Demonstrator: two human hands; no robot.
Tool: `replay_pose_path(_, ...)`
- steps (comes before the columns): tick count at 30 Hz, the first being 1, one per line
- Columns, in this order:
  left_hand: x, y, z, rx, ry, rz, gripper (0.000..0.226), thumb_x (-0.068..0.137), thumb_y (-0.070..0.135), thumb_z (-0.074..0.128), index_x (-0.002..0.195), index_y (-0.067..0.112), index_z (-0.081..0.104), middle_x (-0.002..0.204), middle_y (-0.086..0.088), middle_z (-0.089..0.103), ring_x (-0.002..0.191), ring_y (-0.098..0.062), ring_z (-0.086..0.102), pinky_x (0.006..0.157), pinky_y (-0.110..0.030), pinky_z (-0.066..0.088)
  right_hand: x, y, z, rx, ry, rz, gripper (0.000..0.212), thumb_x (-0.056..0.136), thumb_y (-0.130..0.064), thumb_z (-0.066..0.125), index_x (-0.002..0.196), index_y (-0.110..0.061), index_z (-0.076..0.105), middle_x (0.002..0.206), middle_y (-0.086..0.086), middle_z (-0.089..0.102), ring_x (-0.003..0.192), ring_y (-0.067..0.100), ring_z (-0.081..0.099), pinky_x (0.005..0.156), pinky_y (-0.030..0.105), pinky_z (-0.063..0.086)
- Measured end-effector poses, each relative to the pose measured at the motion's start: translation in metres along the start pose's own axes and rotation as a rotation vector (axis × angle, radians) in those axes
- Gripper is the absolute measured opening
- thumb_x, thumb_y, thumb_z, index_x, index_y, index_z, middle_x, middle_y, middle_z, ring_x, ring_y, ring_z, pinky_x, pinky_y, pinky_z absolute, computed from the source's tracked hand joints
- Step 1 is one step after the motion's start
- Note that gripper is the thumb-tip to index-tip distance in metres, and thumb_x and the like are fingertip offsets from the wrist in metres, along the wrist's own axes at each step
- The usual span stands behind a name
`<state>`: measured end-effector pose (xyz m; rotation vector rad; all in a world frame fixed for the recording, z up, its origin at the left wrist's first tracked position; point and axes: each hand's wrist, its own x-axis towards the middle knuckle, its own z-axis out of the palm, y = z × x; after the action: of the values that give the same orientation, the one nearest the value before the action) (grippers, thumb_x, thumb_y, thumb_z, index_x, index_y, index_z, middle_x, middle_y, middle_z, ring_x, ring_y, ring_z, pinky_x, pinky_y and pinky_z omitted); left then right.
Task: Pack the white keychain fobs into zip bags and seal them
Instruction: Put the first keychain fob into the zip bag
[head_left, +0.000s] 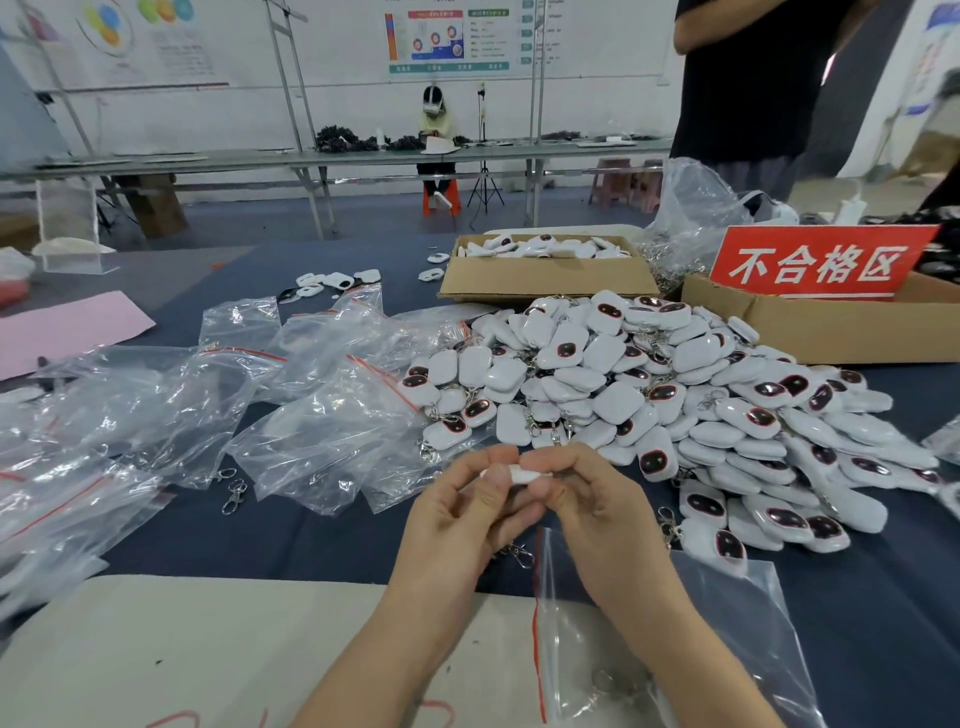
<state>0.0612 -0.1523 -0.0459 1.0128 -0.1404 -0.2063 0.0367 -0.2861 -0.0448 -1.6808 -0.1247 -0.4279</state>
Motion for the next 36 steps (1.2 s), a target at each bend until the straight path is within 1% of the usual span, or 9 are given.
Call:
replay_pose_path(3, 0.002, 0.001, -0.003, -0.023, 0.049, -0.043, 0.027, 0.097, 0.007, 0.058, 0.122, 0.005, 0.066, 0.105, -0.020, 0.075, 0.095, -0.024, 0.075, 0.080, -0.027, 0.060, -0.001, -0.001, 0.005, -0.019, 0.014, -0.029, 0.054, 0.088, 0.006, 0.068, 0.093, -0.047, 0.070, 0.104, -0.013, 0.070, 0.097, 0.006, 0.070, 0.083, 0.014, 0.051)
replay_pose_path(5, 0.002, 0.002, -0.005, -0.042, 0.059, -0.061, 0.029, 0.098, 0.001, 0.056, 0.126, 0.004, 0.063, 0.112, -0.020, 0.074, 0.100, -0.025, 0.075, 0.080, -0.027, 0.061, 0.000, -0.002, 0.005, 0.063, -0.002, 0.035, 0.050, 0.087, 0.004, 0.070, 0.103, -0.043, 0.070, 0.109, -0.010, 0.071, 0.102, 0.006, 0.069, 0.086, 0.016, 0.053)
replay_pose_path(9, 0.001, 0.003, -0.003, -0.060, 0.036, -0.048, 0.033, 0.096, 0.000, 0.057, 0.129, 0.003, 0.061, 0.116, -0.017, 0.074, 0.109, -0.027, 0.072, 0.085, -0.027, 0.060, 0.004, -0.004, 0.000, 0.155, 0.012, 0.111, 0.044, 0.091, 0.004, 0.066, 0.110, -0.035, 0.069, 0.103, -0.014, 0.073, 0.091, 0.001, 0.071, 0.076, 0.011, 0.052)
replay_pose_path(14, -0.002, 0.002, 0.000, 0.031, 0.008, -0.006, 0.037, 0.096, -0.001, 0.060, 0.130, 0.013, 0.062, 0.110, -0.013, 0.077, 0.106, -0.023, 0.074, 0.081, -0.022, 0.059, 0.003, 0.000, -0.003, 0.133, 0.020, 0.144, 0.054, 0.091, 0.001, 0.068, 0.103, -0.052, 0.070, 0.107, -0.016, 0.071, 0.090, 0.009, 0.072, 0.077, 0.020, 0.055)
replay_pose_path(17, -0.005, 0.000, 0.002, 0.216, -0.027, 0.052, 0.050, 0.093, -0.004, 0.063, 0.136, 0.022, 0.059, 0.108, -0.010, 0.077, 0.105, -0.022, 0.074, 0.085, -0.022, 0.057, 0.003, 0.004, -0.005, 0.114, 0.018, 0.170, 0.042, 0.091, 0.000, 0.068, 0.108, -0.039, 0.071, 0.105, -0.008, 0.075, 0.095, 0.015, 0.072, 0.083, 0.027, 0.057)
replay_pose_path(22, -0.008, 0.001, 0.004, 0.247, -0.004, 0.079, 0.049, 0.092, -0.008, 0.063, 0.129, 0.023, 0.062, 0.103, -0.005, 0.079, 0.096, -0.016, 0.076, 0.080, -0.018, 0.057, 0.005, 0.002, -0.009, 0.146, 0.033, 0.205, 0.036, 0.086, 0.008, 0.069, 0.104, -0.023, 0.073, 0.092, 0.000, 0.077, 0.082, 0.010, 0.073, 0.072, 0.015, 0.054)
replay_pose_path(28, -0.006, 0.002, 0.004, 0.317, 0.045, 0.118, 0.048, 0.092, -0.011, 0.062, 0.120, 0.027, 0.070, 0.101, -0.002, 0.079, 0.092, -0.015, 0.075, 0.077, -0.018, 0.057, 0.005, 0.000, -0.008, 0.150, 0.013, 0.203, 0.026, 0.088, 0.001, 0.070, 0.098, -0.024, 0.070, 0.090, -0.005, 0.077, 0.080, 0.006, 0.072, 0.071, 0.015, 0.054)
replay_pose_path(32, -0.009, -0.003, 0.004, 0.561, 0.060, 0.249, 0.048, 0.096, 0.004, 0.064, 0.122, 0.044, 0.064, 0.096, 0.001, 0.075, 0.086, -0.020, 0.070, 0.079, -0.023, 0.055, 0.005, 0.002, -0.005, 0.082, 0.043, 0.186, 0.017, 0.086, -0.025, 0.075, 0.095, -0.036, 0.067, 0.088, -0.006, 0.075, 0.082, 0.008, 0.071, 0.080, 0.030, 0.055)
replay_pose_path(36, -0.013, -0.003, 0.005, 0.620, 0.097, 0.301, 0.037, 0.095, 0.015, 0.068, 0.106, 0.049, 0.060, 0.080, 0.002, 0.074, 0.073, -0.021, 0.066, 0.064, -0.026, 0.049, 0.002, 0.000, -0.004, 0.027, 0.033, 0.133, 0.020, 0.086, -0.033, 0.073, 0.098, -0.047, 0.066, 0.097, -0.005, 0.073, 0.090, 0.016, 0.071, 0.089, 0.048, 0.057)
